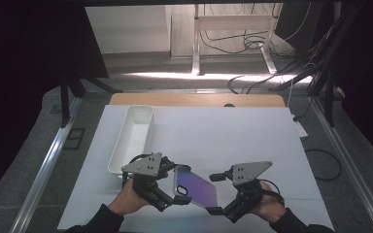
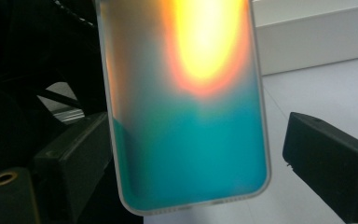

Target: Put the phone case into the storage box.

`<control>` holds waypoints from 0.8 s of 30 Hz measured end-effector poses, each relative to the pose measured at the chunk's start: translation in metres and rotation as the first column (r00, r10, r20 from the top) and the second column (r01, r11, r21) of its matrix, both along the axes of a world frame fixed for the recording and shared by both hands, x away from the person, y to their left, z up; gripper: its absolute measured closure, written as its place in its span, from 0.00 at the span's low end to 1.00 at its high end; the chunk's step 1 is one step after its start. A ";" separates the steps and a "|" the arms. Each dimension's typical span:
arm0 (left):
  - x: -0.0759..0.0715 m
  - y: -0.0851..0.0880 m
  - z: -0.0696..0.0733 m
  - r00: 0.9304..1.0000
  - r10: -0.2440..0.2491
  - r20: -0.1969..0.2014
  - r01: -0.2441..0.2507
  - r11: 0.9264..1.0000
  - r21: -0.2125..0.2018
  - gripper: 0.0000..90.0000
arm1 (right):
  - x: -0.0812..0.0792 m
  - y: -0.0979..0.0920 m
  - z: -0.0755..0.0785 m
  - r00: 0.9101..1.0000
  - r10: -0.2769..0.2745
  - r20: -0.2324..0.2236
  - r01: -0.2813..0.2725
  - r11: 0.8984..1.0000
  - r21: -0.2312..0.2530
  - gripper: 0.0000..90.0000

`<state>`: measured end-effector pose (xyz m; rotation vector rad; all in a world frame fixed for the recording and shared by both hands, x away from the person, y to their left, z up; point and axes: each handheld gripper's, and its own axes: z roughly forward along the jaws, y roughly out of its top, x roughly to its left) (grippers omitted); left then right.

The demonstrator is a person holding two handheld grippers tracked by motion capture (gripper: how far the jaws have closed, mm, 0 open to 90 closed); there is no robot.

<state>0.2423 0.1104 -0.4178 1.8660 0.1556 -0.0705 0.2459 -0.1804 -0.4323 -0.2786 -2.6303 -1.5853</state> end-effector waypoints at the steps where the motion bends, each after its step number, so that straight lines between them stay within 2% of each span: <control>1: 0.000 0.000 0.000 1.000 0.000 0.000 0.000 1.000 0.000 0.19 | 0.000 0.000 0.000 1.000 0.000 0.000 0.000 1.000 0.000 0.07; 5: 0.001 0.002 0.001 1.000 0.028 0.004 -0.028 0.999 0.016 0.19 | 0.003 -0.003 0.000 0.998 -0.060 0.009 0.060 0.998 -0.015 0.03; 11: 0.003 0.004 0.001 0.997 0.079 0.006 -0.079 0.996 0.038 0.19 | 0.002 -0.007 0.000 0.996 -0.086 0.027 0.087 0.996 -0.030 0.03; 12: 0.004 0.005 0.002 0.996 0.094 0.007 -0.094 0.995 0.045 0.19 | 0.002 -0.007 0.000 0.995 -0.092 0.030 0.093 0.995 -0.035 0.03; 13: 0.004 0.005 0.002 0.995 0.104 0.002 -0.104 0.993 0.047 0.19 | 0.001 -0.008 -0.001 0.991 -0.132 0.039 0.134 0.989 -0.068 0.03; 14: 0.005 0.006 0.002 0.994 0.114 0.000 -0.114 0.992 0.053 0.19 | 0.001 -0.008 -0.001 0.991 -0.132 0.039 0.134 0.989 -0.068 0.03; 19: 0.010 0.009 0.002 0.984 0.178 -0.008 -0.177 0.980 0.091 0.19 | 0.003 -0.014 -0.002 0.980 -0.193 0.047 0.197 0.976 -0.093 0.02; 24: 0.015 0.013 0.002 0.970 0.243 -0.010 -0.239 0.961 0.141 0.19 | 0.004 -0.022 -0.001 0.971 -0.233 0.047 0.236 0.968 -0.088 0.02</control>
